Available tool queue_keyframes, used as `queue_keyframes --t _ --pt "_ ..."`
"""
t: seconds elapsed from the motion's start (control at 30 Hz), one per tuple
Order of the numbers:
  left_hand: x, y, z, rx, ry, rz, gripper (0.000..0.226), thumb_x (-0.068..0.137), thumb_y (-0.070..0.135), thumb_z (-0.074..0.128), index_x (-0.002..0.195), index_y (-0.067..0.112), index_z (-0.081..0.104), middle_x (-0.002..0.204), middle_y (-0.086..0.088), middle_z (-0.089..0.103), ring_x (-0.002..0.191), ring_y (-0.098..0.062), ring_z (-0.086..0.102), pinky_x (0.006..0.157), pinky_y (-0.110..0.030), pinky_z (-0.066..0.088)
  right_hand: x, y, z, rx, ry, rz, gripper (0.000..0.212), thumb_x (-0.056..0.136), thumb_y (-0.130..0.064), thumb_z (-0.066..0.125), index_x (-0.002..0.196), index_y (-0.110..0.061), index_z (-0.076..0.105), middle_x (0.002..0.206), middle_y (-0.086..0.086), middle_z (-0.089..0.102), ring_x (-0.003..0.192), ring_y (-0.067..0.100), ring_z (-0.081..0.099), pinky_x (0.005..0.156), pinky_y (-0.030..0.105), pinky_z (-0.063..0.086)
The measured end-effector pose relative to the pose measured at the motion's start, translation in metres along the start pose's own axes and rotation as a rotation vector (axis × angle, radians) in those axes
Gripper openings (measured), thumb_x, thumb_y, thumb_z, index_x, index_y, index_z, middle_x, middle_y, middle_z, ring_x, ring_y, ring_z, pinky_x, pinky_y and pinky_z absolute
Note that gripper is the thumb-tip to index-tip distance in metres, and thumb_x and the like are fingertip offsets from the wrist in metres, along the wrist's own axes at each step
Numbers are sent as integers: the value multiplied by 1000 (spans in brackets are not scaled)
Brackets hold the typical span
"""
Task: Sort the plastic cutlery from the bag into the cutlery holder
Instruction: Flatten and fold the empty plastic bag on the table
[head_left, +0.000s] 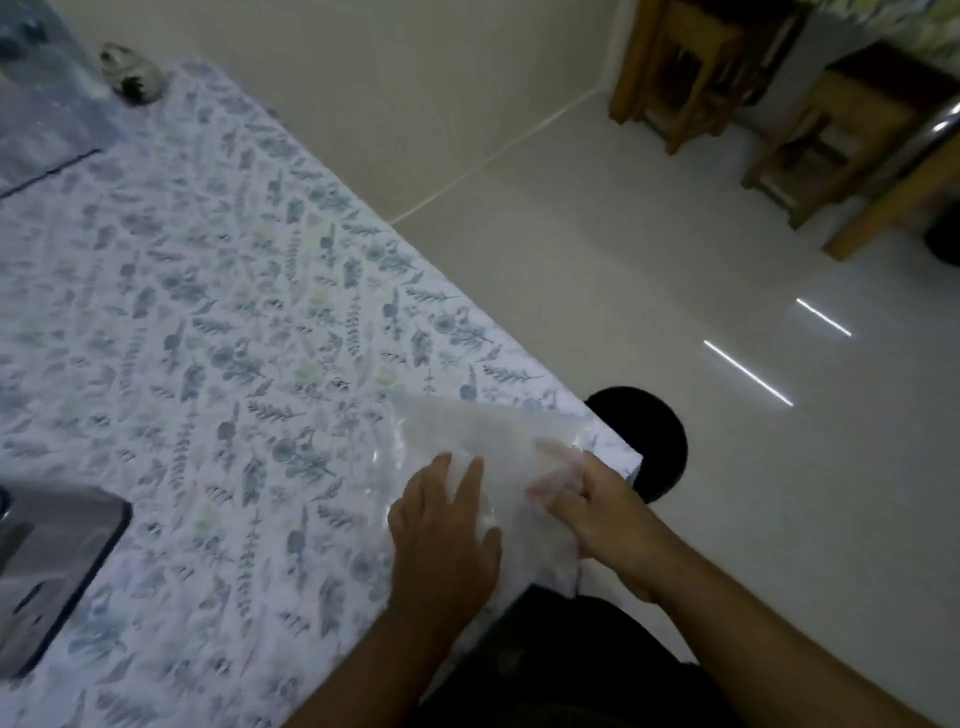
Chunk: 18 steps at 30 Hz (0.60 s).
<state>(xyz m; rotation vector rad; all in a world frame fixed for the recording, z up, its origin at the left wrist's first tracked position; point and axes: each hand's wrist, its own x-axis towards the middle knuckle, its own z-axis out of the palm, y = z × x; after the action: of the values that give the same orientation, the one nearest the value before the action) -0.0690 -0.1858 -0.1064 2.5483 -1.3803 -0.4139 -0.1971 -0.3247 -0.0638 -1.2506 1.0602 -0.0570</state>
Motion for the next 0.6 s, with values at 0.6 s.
queue_keyframes --t 0.6 --pt "283 204 225 -144 -816 249 46 103 16 43 147 3 41 148 -16 47 136 -30 44 113 -33 31 196 128 -238 -57 644 122 40 99 5 44 126 -8 70 128 9 65 117 17 59 100 14 42"
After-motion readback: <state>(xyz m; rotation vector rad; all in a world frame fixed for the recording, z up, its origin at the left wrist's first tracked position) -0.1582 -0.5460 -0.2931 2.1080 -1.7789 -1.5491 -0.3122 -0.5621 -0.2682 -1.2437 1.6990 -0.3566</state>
